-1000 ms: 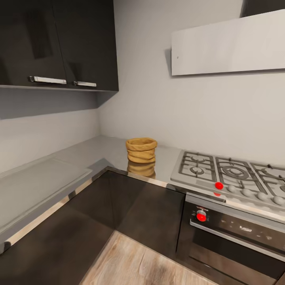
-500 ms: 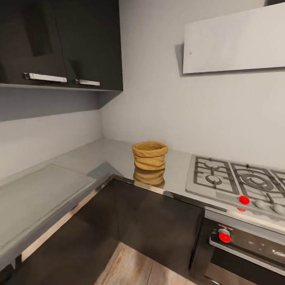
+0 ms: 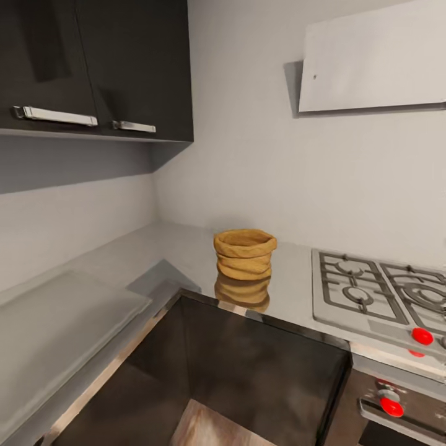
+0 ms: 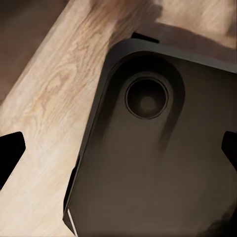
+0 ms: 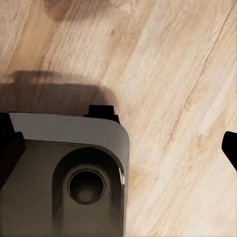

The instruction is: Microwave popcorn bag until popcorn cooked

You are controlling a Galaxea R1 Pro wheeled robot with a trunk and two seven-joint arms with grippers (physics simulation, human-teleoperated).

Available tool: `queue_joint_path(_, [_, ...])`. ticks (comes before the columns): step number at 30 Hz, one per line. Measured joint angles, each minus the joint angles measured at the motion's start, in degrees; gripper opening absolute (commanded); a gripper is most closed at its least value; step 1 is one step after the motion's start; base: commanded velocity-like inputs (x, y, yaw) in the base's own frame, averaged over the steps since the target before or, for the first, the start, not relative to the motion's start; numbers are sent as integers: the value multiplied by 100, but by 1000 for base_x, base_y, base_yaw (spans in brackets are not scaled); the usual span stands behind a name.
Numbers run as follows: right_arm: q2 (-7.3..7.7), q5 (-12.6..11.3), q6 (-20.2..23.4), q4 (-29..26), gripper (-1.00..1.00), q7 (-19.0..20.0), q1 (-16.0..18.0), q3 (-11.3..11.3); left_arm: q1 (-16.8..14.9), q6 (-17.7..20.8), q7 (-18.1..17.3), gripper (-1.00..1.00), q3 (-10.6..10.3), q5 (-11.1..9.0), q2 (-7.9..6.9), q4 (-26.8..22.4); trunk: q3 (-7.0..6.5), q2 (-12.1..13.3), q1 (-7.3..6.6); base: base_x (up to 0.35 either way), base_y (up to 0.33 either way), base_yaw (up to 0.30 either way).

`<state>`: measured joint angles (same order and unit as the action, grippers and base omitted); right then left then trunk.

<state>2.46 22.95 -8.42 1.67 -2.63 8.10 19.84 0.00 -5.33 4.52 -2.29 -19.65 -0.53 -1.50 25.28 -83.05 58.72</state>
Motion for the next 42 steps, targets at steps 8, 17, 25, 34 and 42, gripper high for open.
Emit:
queue_joint_path(8, [7, 0, 0, 0, 100, -1, 0, -1, 0, -1, -1, 100, 0, 0, 0, 0, -20, 0, 1, 13, 10, -236])
queue_joint_path(17, [8, 0, 0, 0, 100, -1, 0, 1, 0, -7, 5, 100, 0, -9, 0, -2, -44, 0, 1, 0, 0, -237])
queue_joint_path(25, [8, 0, 3, 0, 100, -1, 0, 1, 0, -9, 8, 100, 0, -9, 0, 2, -65, 0, 1, 0, 0, -237])
queue_joint_path(34, [0, 0, 9, 0, 100, -1, 1, -6, 0, -4, 7, 100, 0, -9, 0, -1, -87, 0, 1, 0, 0, -237])
queue_joint_path(42, [-6, 30, 47, 0, 100, -9, 2, -22, 0, -3, 2, 100, 0, -9, -6, 5, -95, 0, 1, 0, 0, -118])
